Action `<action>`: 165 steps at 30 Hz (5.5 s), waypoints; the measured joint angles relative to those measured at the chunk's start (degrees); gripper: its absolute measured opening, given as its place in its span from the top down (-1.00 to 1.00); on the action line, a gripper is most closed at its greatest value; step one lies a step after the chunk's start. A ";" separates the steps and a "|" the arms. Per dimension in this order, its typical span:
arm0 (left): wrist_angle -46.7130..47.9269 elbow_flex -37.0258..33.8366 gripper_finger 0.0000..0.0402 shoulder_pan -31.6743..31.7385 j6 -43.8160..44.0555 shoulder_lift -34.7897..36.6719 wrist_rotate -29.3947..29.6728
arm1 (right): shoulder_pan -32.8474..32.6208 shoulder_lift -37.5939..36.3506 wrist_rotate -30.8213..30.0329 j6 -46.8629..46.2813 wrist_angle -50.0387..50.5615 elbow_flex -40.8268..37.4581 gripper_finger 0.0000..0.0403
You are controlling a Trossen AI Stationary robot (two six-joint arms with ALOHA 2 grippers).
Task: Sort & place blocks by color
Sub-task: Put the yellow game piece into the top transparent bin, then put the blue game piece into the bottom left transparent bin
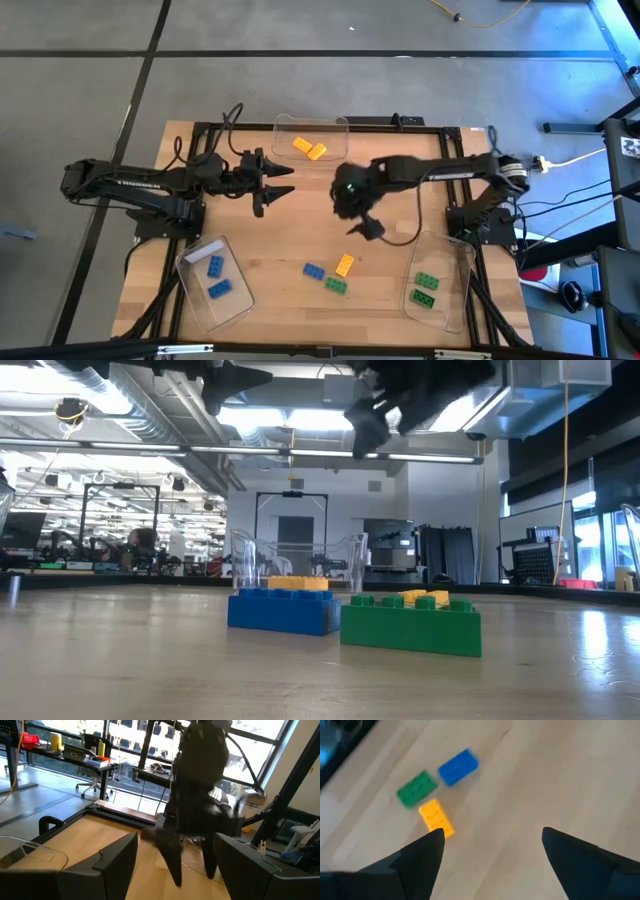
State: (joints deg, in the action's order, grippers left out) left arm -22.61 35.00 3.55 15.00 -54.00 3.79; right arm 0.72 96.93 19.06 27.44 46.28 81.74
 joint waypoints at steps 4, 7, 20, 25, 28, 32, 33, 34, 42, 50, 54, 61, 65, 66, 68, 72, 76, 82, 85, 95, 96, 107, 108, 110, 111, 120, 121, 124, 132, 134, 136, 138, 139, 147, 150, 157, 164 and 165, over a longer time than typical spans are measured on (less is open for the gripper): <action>0.00 0.00 -0.26 0.01 -0.04 0.00 0.00 | -2.92 4.41 -0.01 7.28 2.00 0.01 -0.64; 0.01 0.00 -0.26 0.02 -0.07 0.01 0.00 | -4.86 7.29 0.04 11.87 3.51 0.01 -0.61; 0.11 0.00 -0.26 0.02 -0.13 0.02 -0.02 | -9.21 16.69 -1.49 15.65 3.15 0.01 -0.58; 0.11 0.00 -0.26 0.02 -0.15 0.02 -0.02 | -9.66 18.29 -1.98 15.65 2.29 0.01 -0.58; 0.13 0.00 -0.26 0.04 -0.15 0.02 -0.02 | -10.13 18.70 -2.43 15.66 0.65 -0.82 -0.58; 0.13 0.00 -0.26 0.04 -0.15 0.02 -0.02 | -10.96 18.68 -2.65 15.65 -2.63 -3.25 -0.58; 0.13 0.00 -0.26 0.04 -0.15 0.02 -0.02 | -11.23 18.68 -2.93 15.63 -3.17 -3.77 -0.58; 0.13 0.00 -0.26 0.04 -0.15 0.02 -0.02 | -11.47 18.68 -2.99 15.65 -3.93 -4.30 -0.58; 0.13 0.02 -0.26 0.04 -0.17 0.02 1.12 | -12.91 18.24 -6.53 15.67 -10.42 -8.28 -0.42; 0.11 0.02 -0.26 0.07 -0.17 0.02 1.44 | -12.95 18.31 -6.77 14.85 -11.31 -8.69 0.10; 0.11 0.02 -0.26 0.07 -0.17 0.02 1.44 | -12.95 18.38 -6.81 14.88 -11.30 -8.73 0.28; 0.11 0.02 -0.26 0.07 -0.17 0.02 1.44 | -13.09 18.18 -9.90 14.22 -10.29 -8.71 0.28; 0.11 0.02 -0.26 0.05 -0.20 0.02 1.49 | -9.99 17.44 -9.83 6.33 -4.82 -8.76 0.28; 0.11 0.02 -0.26 0.07 -0.20 0.02 1.55 | -8.67 16.94 -9.50 4.45 -2.65 -8.86 0.28; -0.13 0.02 -0.26 0.05 -0.20 0.02 2.17 | -6.00 15.84 -9.07 1.88 0.17 -9.80 0.28; -0.07 0.02 -0.26 0.07 -0.43 0.02 3.15 | -0.96 10.53 -10.04 -1.99 0.12 -15.42 0.28; -0.01 0.02 -0.26 0.08 -0.63 0.02 3.17 | 4.02 1.82 -9.65 -8.32 -5.65 -23.06 0.28; 0.06 0.02 -0.26 0.07 -0.63 0.02 3.19 | 8.00 -11.75 -5.85 -24.97 -24.87 -34.78 0.28; 0.05 0.02 -0.26 0.11 -0.61 0.02 3.10 | 7.86 -15.65 -5.66 -32.81 -37.61 -39.08 0.28; -0.11 0.02 -0.26 1.88 -0.65 0.02 2.52 | 7.64 -16.24 -10.33 -45.27 -70.20 -37.97 0.28; -0.16 0.02 -0.26 2.02 -0.64 0.02 2.51 | 7.69 -16.24 -10.90 -45.27 -71.26 -37.05 0.28; -0.35 0.02 -0.26 2.12 -0.63 0.02 2.49 | 7.71 -16.31 -12.52 -43.48 -72.57 -32.18 0.28; -0.35 0.02 -0.26 2.12 -0.65 0.02 2.49 | 7.71 -16.29 -12.52 -43.45 -72.48 -32.18 0.28; -0.37 0.02 -0.26 2.12 -0.64 0.02 2.49 | 7.70 -16.29 -12.52 -43.48 -72.59 -32.18 0.28; -0.37 0.02 -0.26 2.12 -0.65 0.02 2.49 | 7.70 -16.31 -12.52 -43.48 -72.59 -32.18 0.28; -0.39 0.02 -0.26 2.12 -0.66 0.02 2.51 | 7.71 -16.31 -12.50 -43.67 -72.56 -32.18 0.28; -0.39 0.02 -0.26 2.12 -0.66 0.02 2.51 | 7.71 -16.31 -12.50 -43.66 -72.53 -32.18 0.28; -0.56 0.02 -0.26 2.12 -0.66 0.02 2.51 | 7.71 -16.31 -14.11 -43.71 -72.39 -32.18 0.28; -0.74 0.02 -0.26 2.12 -0.63 0.02 2.76 | 13.07 -10.78 -22.39 -43.43 -53.05 -18.99 0.28; -0.81 0.02 -0.26 2.12 -0.63 0.02 2.97 | 15.59 -6.46 -22.68 -43.72 -44.56 -12.80 0.28; -0.87 0.02 -0.26 2.12 -0.59 0.02 2.99 | 17.99 -1.41 -22.68 -44.65 -37.45 -6.93 0.28; -1.16 0.02 -0.26 2.10 -0.59 0.02 2.98 | 20.04 3.60 -22.70 -45.22 -30.82 -1.76 0.28; -1.16 0.02 -0.26 2.11 -0.59 0.01 3.05 | 20.90 6.19 -22.97 -45.21 -28.19 0.49 0.28; -1.14 0.02 -0.26 2.12 -0.55 0.02 3.17 | 24.40 18.57 -27.01 -48.81 -17.41 8.52 0.26; -1.14 0.02 -0.26 2.12 -0.53 0.01 3.17 | 24.62 19.70 -27.01 -50.24 -17.09 8.52 0.18; -1.11 0.02 -0.26 2.12 -0.45 0.01 3.17 | 24.62 19.78 -27.31 -51.35 -17.44 8.54 0.12; -1.09 0.02 -0.26 2.10 -0.39 0.02 3.17 | 24.62 19.67 -27.64 -50.51 -18.37 8.54 -0.12; -1.07 0.02 -0.26 2.12 -0.39 0.02 3.19 | 24.64 19.63 -27.64 -49.31 -18.26 8.54 -0.17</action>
State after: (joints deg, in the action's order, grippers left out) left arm -23.68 35.03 5.67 14.61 -53.98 6.98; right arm 25.36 116.56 -8.58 -21.87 28.02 90.28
